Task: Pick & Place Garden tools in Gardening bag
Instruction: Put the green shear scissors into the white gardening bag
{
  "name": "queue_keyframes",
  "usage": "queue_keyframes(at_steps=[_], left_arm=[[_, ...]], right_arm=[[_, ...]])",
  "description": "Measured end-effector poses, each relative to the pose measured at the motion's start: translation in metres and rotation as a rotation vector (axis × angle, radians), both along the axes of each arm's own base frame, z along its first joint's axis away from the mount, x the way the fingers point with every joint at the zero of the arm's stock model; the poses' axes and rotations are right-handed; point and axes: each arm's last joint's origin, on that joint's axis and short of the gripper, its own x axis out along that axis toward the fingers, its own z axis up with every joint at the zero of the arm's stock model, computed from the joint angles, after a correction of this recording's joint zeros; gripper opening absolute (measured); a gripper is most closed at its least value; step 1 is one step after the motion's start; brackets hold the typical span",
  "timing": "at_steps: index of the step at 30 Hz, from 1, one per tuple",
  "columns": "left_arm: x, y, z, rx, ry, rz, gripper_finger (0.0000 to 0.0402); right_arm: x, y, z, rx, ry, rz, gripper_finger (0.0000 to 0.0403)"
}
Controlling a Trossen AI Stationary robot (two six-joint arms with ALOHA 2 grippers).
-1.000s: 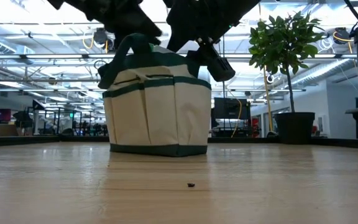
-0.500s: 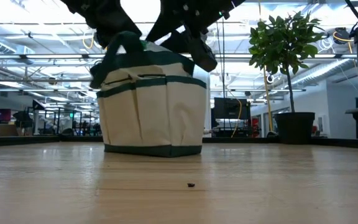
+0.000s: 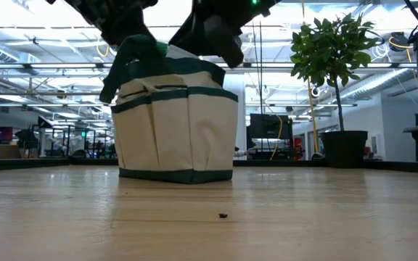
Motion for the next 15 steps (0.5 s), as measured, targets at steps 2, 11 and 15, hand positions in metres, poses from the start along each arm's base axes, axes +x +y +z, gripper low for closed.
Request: queue_keyframes(at_steps=[2, 11, 15], left_arm=[[0.002, 0.000, 0.001, 0.005, -0.013, -0.013, 0.0129], [0.001, -0.001, -0.003, 0.002, 0.020, -0.019, 0.0129], [0.000, -0.001, -0.006, 0.002, 0.048, -0.017, 0.0129]], right_arm=[[-0.001, 0.001, 0.001, 0.043, -0.010, 0.004, 0.0132], [-0.012, 0.004, 0.009, 0.040, -0.021, -0.114, 0.0132], [-0.021, 0.012, 0.021, 0.043, -0.031, -0.087, 0.0132]])
